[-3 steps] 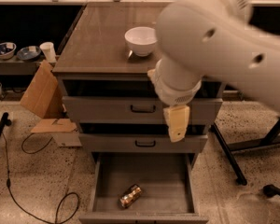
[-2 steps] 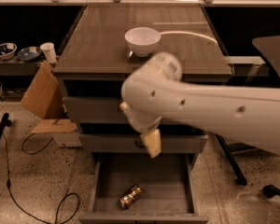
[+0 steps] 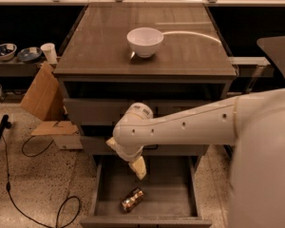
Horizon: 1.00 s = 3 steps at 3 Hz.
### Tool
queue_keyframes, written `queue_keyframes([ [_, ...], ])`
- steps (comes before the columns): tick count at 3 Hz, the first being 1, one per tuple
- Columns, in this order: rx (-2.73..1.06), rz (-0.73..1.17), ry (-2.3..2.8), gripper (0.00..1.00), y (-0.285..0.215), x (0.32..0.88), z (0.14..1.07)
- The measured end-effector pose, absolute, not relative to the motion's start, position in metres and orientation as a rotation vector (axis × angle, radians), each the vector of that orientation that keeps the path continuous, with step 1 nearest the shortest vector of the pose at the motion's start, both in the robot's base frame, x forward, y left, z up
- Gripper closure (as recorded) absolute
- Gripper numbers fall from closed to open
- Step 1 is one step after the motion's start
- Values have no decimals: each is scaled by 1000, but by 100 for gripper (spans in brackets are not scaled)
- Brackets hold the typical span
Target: Pick orange can from bottom drawer and place on counter
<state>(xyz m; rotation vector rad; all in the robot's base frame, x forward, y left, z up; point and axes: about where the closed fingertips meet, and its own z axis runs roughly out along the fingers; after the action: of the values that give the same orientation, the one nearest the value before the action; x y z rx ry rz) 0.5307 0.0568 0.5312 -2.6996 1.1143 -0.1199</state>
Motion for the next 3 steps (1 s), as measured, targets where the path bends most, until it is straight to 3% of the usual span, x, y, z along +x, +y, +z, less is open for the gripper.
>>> queue_keyframes([
  [3, -2571, 283, 1515, 0, 72, 540, 370],
])
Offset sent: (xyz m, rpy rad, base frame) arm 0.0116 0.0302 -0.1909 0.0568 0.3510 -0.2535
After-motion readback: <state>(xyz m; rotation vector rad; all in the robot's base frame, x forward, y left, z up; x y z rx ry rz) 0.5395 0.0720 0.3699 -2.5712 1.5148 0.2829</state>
